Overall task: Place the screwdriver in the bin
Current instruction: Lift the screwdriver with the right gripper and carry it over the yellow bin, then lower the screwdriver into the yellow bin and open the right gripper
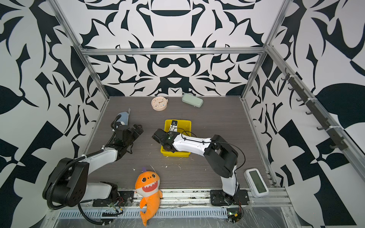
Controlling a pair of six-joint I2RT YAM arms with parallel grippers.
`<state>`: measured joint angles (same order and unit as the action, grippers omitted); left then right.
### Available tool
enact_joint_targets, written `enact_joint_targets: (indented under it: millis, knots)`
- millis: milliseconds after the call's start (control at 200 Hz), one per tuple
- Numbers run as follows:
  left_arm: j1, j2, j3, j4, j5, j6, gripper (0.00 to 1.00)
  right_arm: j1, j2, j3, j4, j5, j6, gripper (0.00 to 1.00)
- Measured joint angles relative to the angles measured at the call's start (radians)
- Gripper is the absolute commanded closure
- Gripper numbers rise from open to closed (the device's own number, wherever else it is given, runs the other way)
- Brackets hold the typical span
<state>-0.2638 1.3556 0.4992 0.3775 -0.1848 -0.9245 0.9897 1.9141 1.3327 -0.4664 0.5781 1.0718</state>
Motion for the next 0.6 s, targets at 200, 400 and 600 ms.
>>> enact_joint_targets:
  millis: [200,400,600]
  knots:
    - [0.001,0.008,0.0,0.0,0.007,0.0,0.0,0.0,0.053,0.0,-0.011,-0.038,-0.002,0.86]
    - [0.001,0.008,0.006,-0.001,0.008,0.0,0.0,0.0,0.048,0.001,-0.012,-0.043,-0.003,0.84]
    - [0.001,0.008,0.018,-0.001,0.01,0.0,0.0,0.0,0.048,0.001,-0.013,-0.047,-0.001,0.83]
